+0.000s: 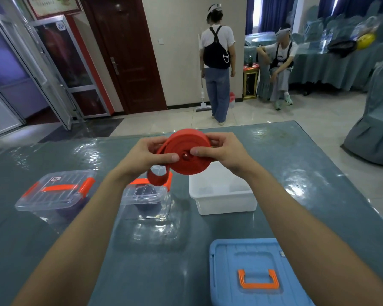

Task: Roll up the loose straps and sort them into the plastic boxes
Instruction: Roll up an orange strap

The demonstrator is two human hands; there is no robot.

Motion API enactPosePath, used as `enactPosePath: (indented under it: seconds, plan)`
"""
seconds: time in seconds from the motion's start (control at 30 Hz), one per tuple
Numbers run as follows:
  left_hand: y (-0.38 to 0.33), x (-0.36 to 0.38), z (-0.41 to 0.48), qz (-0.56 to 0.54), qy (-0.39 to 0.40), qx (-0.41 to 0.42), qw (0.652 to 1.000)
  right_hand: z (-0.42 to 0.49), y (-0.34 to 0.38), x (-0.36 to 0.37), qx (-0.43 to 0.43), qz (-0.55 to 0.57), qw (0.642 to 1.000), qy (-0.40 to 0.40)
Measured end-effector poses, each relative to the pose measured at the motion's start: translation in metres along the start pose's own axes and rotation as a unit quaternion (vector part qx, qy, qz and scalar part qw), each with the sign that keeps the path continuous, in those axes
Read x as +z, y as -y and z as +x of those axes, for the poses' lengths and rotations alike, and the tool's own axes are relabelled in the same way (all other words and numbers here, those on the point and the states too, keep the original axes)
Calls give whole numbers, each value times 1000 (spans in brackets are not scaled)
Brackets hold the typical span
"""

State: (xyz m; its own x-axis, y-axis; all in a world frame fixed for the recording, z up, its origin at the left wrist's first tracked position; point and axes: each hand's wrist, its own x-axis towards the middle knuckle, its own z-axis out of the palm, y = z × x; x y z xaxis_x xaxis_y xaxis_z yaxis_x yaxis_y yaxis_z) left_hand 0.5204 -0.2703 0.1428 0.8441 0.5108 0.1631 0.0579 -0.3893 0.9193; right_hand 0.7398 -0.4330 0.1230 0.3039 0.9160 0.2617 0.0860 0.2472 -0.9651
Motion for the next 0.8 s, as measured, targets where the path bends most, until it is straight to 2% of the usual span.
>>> enactPosePath:
  seconds: [0.17, 0.23, 0.3, 0.33, 0.43, 0.5, 0.57, 0.67, 0.8]
  plan:
    - [-2, 18, -1, 4, -62, 8, 998, -5, -11, 10, 13, 81, 997, -10]
    - [-9, 13, -1, 42, -41, 11, 998, -4, -11, 6, 30, 37, 999, 24]
    - [-20, 7, 1, 132, -1, -5, 991, -1, -5, -2, 51, -57, 994, 73]
    - [-25, 6, 4, 206, 17, -14, 978, 2, -1, -5, 62, -107, 988, 96]
    - [-40, 9, 14, 405, 72, -31, 911, 8, 8, -1, 82, -212, 963, 147]
    - [-47, 11, 19, 454, 99, -32, 885, 10, 10, 6, 67, -264, 948, 163]
    - [-51, 10, 22, 469, 108, -36, 876, 9, 6, 7, 49, -265, 951, 148]
    - [-52, 1, 19, 407, 89, -59, 907, 4, 0, 3, 48, -209, 969, 120]
    - [-48, -11, 6, 204, 50, -19, 977, -2, -5, -1, 45, -127, 988, 82]
